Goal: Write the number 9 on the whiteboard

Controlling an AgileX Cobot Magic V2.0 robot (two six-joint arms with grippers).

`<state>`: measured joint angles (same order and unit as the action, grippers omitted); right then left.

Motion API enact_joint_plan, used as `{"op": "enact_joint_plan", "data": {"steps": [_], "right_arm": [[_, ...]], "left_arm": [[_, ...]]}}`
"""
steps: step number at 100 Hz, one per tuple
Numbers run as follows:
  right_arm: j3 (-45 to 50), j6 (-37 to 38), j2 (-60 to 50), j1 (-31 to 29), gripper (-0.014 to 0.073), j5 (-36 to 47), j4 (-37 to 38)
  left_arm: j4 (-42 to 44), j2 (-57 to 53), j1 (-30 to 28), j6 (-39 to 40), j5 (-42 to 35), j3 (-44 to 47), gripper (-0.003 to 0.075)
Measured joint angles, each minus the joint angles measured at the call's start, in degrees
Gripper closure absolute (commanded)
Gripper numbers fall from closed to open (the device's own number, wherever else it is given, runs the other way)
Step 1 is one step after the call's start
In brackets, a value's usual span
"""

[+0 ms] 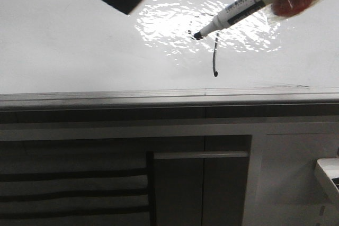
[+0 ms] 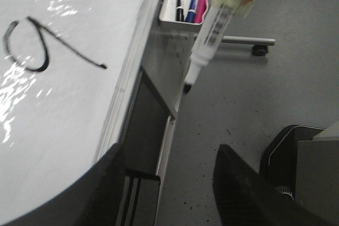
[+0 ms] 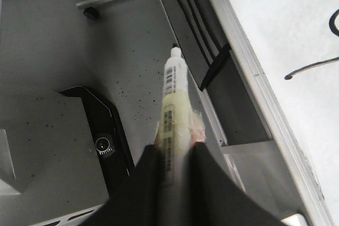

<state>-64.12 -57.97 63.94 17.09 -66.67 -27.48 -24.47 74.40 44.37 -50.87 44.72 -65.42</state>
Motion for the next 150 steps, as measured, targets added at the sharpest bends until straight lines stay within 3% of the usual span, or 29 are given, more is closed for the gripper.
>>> {"op": "enact_joint_plan", "data": {"steps": [19, 39, 69, 100, 108, 126, 140, 150], "right_arm": [[0.00, -0.71, 0.00, 0.00, 0.0648, -0.02, 0.00], [0.00, -0.75, 0.00, 0.00, 0.0648, -0.12, 0.00], [-0.14, -0.88, 0.00, 0.00, 0.0648, 0.10, 0.00], [-0.14, -1.11, 0.00, 0.00, 0.0640, 0.62, 0.00], [-0.14, -1.14, 0.00, 0.00, 0.0564, 0.62, 0.00], [-0.14, -1.14, 0.00, 0.00, 0.0242, 1.19, 0.00], [-0.66, 0.45, -0.43, -0.14, 0.0218, 1.19, 1.59], [-1.45, 4.65, -1.90, -1.47, 0.0219, 1.97, 4.68]], "left_arm": [[-0.02, 9.74, 5.60, -0.23, -0.68, -7.19, 0.0365], [-0.16, 16.19, 7.34, -0.72, -0.86, -11.70, 0.0374], [-0.25, 16.93, 7.43, -1.22, -0.97, -12.04, 0.0603], [-0.06, 16.93, 7.43, -2.54, -0.53, -12.04, 0.0725], [0.03, 16.93, 7.47, -3.13, -0.41, -12.04, 0.0741], [0.06, 16.93, 7.69, -2.88, -0.21, -12.04, 0.0741], [6.23, 16.93, 7.69, 2.42, -0.47, -12.14, 0.0741], [16.60, 16.93, 7.69, 13.57, 0.77, -12.16, 0.0741]]}}
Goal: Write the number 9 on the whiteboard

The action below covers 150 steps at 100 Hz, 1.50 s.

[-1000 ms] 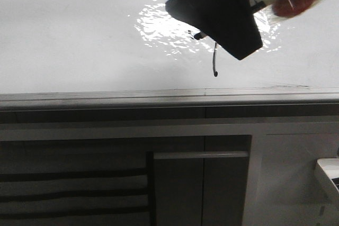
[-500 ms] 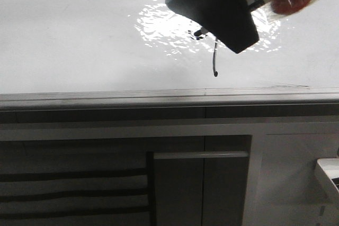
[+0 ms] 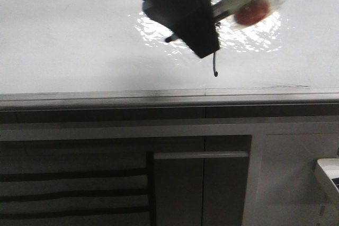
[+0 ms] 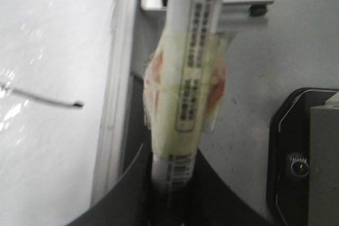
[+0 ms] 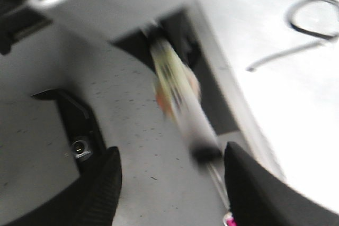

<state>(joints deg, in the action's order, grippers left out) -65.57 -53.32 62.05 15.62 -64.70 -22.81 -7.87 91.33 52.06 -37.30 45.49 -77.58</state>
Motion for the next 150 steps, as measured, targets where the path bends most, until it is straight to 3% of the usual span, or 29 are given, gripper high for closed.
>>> {"op": "enact_joint_plan", "data": {"steps": [16, 25, 49, 77, 92, 111, 120, 140, 150], "right_arm": [[-0.40, 4.08, -2.93, -3.23, 0.0219, 1.96, 2.21], [-0.47, 4.55, -3.46, -4.51, 0.0219, 1.96, 2.34], [-0.47, 4.81, -3.46, -5.30, 0.0219, 2.17, 2.69], [-0.47, 4.90, -3.46, -5.30, 0.0219, 2.30, 2.69], [-0.47, 4.90, -3.46, -5.30, 0.0219, 2.50, 2.69], [-0.47, 4.90, -3.46, -5.30, 0.0219, 2.63, 2.69], [-0.47, 4.90, -3.46, -5.30, 0.0219, 2.63, 2.69], [-0.47, 4.90, -3.46, -5.30, 0.0219, 2.63, 2.69], [-0.47, 4.90, -3.46, -5.30, 0.0219, 2.88, 2.69]], "left_arm": [[17.54, -1.09, -2.25, 23.87, 5.15, 0.00, 0.0741], [23.88, -3.08, -4.93, 33.38, 7.65, 1.02, 0.0741], [28.62, -12.21, -18.26, 50.62, 4.61, 10.35, 0.0741], [26.94, -18.01, -30.90, 62.07, -13.01, 24.29, 0.0741], [24.75, -15.63, -31.79, 62.76, -19.56, 26.55, 0.0741], [22.54, -13.73, -31.79, 62.85, -20.91, 26.80, 0.0731], [21.93, -13.73, -31.79, 62.85, -20.95, 26.80, 0.0649], [21.42, -13.65, -31.79, 62.85, -21.17, 26.80, 0.0328], [21.43, -13.77, -31.79, 62.85, -21.19, 26.80, 0.0292]]}}
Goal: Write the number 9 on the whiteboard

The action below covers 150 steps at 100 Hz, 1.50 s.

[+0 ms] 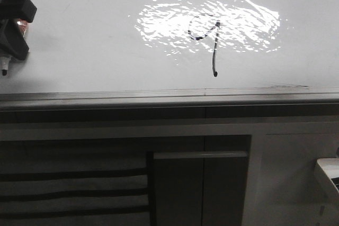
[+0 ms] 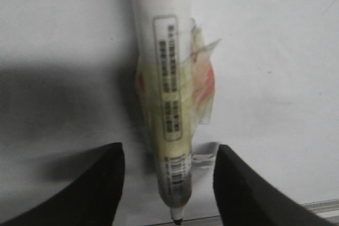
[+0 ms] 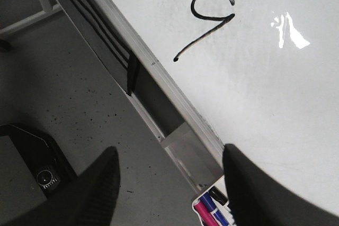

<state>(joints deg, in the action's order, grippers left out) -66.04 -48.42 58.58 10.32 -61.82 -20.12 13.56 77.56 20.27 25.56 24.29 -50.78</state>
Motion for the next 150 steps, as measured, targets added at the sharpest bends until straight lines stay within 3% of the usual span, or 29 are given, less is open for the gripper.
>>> {"op": "enact_joint_plan", "data": {"steps": [12, 25, 41, 55, 78, 91, 109, 150], "right_arm": [[0.00, 3.73, -0.63, 0.00, 0.0219, 0.13, 0.16], [-0.74, 13.96, -3.19, 0.00, 0.0223, 0.13, 3.13], [-0.87, 30.57, -8.49, 0.00, 0.0285, -1.75, 8.90], [3.42, 37.57, -14.89, 0.00, 0.0353, -0.56, 9.66], [18.73, 40.23, -26.62, 0.00, 0.0499, 10.07, 9.76], [25.61, 40.45, -31.92, 0.00, 0.0664, 15.00, 9.85], [29.66, 40.56, -34.67, 0.00, 0.0666, 18.92, 9.87], [30.41, 40.68, -34.77, 0.00, 0.0666, 18.93, 9.97]], "left_arm": [[1.66, -1.45, 0.00, 0.00, 2.05, -0.79, 0.0301], [2.96, -7.07, 0.00, -2.68, 7.59, -2.26, 0.0301], [3.11, -19.34, 0.00, -6.83, 13.60, -2.48, 0.0301], [3.23, -31.67, 0.00, -9.20, 14.88, 1.55, 0.0301], [4.03, -48.64, 0.00, -10.00, 10.81, 15.55, 0.0323], [4.26, -53.75, 0.00, -10.03, 7.95, 21.27, 0.0493], [4.45, -55.13, 0.00, -10.25, 5.82, 24.07, 0.0742], [4.45, -55.23, 0.00, -10.38, 5.46, 24.16, 0.0741]]}}
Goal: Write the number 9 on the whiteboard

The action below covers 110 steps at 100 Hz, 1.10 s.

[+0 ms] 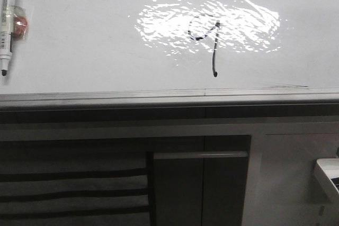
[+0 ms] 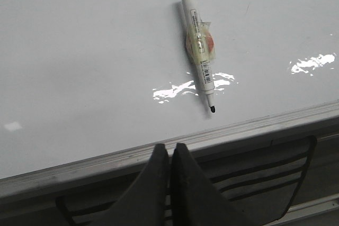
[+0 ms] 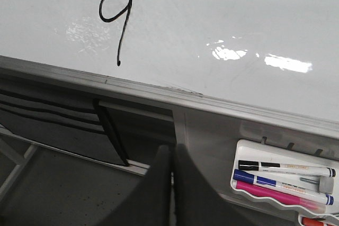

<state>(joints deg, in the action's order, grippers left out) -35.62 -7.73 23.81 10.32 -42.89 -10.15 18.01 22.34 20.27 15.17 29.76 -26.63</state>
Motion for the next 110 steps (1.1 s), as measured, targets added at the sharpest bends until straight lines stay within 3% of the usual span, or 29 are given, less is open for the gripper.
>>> {"op": "enact_joint_plan", "data": {"steps": [17, 51, 68, 84, 110], "right_arm": [[0.00, 0.00, 0.00, 0.00, 0.0666, 0.00, 0.00], [0.08, 0.00, 0.00, 0.00, 0.0666, 0.00, 0.00], [0.08, 0.00, 0.00, 0.00, 0.0666, 0.00, 0.00], [0.08, 0.00, 0.00, 0.00, 0.0666, 0.00, 0.00], [0.08, 0.00, 0.00, 0.00, 0.0666, 0.00, 0.00]], "left_arm": [[0.10, -1.87, -0.43, 0.00, -1.11, 1.25, 0.0741], [-4.42, -22.16, -12.53, 0.00, -3.52, 15.20, 0.0741], [-8.20, -22.71, -15.04, -0.28, -11.20, 21.26, 0.0741], [-16.20, -22.71, -15.42, -6.73, -16.37, 25.31, 0.0741], [-18.01, -22.71, -15.42, -9.79, -23.30, 26.16, 0.0741]]}}
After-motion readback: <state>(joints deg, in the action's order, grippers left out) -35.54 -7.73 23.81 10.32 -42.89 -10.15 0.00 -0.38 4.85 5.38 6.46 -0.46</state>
